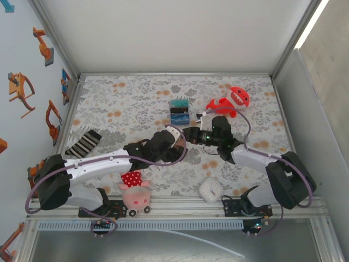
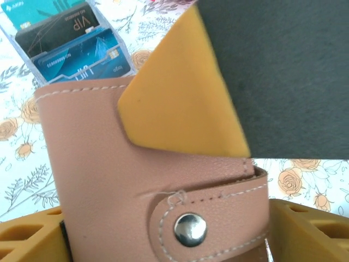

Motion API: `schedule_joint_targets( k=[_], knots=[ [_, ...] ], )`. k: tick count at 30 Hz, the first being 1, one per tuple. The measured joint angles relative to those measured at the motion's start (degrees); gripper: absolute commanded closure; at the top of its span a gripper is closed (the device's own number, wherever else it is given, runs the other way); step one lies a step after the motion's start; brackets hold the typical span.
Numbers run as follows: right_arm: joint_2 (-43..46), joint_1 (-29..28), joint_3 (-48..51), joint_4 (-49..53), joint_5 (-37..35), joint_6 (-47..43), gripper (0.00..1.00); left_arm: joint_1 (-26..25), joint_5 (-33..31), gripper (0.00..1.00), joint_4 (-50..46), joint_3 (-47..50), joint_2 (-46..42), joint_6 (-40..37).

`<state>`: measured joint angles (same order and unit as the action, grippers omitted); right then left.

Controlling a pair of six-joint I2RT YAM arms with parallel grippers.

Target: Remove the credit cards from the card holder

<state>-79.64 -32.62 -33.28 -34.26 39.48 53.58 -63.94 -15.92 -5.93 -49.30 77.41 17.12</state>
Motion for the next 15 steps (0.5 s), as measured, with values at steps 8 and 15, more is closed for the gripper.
schedule_joint_targets(
  k=[8, 15],
  knots=[
    [-1.3, 0.0, -1.9, 0.6, -1.6, -0.7, 1.0, -0.2, -0.9, 0.03, 3.4, 2.4, -7.7, -1.0],
    [-1.2, 1.1, -3.6, 5.6, -5.1, -3.5, 1.0, 0.0, -3.7, 0.03, 5.6, 6.7, -19.1, -1.7]
  ],
)
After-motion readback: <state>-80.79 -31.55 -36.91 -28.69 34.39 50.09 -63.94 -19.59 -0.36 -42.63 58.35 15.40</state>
